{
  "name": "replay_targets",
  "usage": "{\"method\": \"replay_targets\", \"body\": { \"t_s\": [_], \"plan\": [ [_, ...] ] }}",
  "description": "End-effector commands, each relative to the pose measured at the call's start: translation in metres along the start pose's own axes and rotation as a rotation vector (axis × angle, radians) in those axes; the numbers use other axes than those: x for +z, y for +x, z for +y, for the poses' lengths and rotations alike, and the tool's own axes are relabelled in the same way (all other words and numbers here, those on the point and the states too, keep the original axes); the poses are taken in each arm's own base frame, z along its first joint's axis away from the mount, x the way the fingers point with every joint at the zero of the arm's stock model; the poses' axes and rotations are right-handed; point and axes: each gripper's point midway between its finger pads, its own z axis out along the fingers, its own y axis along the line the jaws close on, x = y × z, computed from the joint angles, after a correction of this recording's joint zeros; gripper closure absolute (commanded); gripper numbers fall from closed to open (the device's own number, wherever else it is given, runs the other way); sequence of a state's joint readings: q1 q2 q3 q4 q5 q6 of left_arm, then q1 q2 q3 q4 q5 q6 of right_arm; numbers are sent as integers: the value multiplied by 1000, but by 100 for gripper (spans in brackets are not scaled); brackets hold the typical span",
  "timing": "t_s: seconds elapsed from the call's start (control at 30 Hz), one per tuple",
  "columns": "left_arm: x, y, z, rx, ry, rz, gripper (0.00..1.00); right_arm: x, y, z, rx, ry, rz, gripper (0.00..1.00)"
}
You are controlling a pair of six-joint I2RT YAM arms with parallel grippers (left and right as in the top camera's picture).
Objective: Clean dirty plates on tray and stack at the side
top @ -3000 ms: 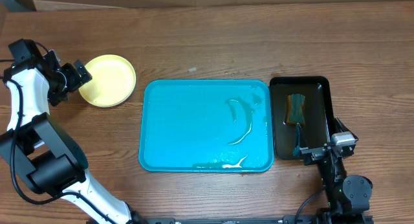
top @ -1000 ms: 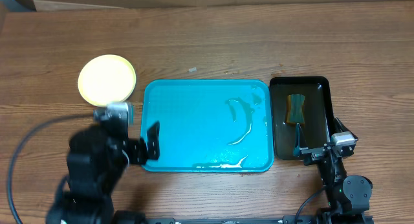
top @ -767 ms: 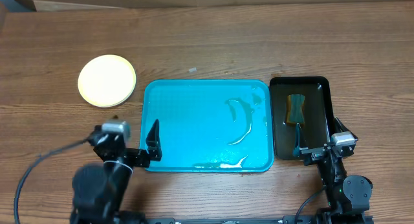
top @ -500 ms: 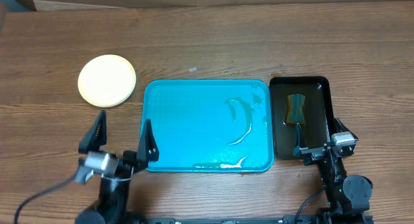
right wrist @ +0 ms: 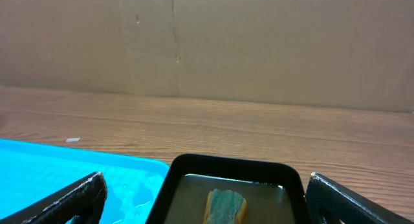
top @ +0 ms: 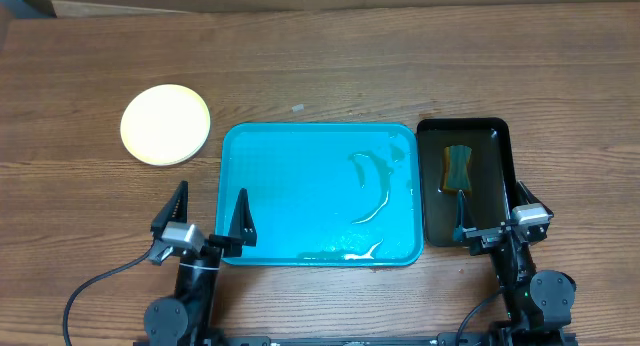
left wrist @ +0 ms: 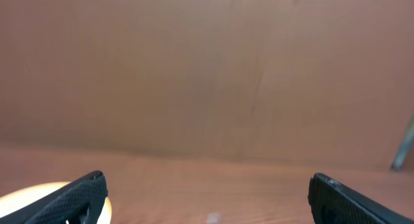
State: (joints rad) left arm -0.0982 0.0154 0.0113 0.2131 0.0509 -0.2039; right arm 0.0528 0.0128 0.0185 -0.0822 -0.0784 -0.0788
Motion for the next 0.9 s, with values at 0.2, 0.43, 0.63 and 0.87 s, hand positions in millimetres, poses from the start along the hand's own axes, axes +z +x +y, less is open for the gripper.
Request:
{"method": "replay_targets", "body": {
  "t_s": [0.2, 0.43, 0.63, 0.87],
  "plan": [
    [-13, 63, 43, 56, -189, 254, 0, 0, 2, -1, -1, 2, -4, 0],
    [-12, 64, 40, 118, -167, 264, 0, 0, 2, 0, -1, 1, -4, 0],
    [-13, 64, 41, 117, -169, 264, 0, 0, 2, 0, -1, 1, -4, 0],
    [-13, 64, 41, 117, -170, 264, 0, 0, 2, -1, -1, 2, -4, 0]
  ]
}}
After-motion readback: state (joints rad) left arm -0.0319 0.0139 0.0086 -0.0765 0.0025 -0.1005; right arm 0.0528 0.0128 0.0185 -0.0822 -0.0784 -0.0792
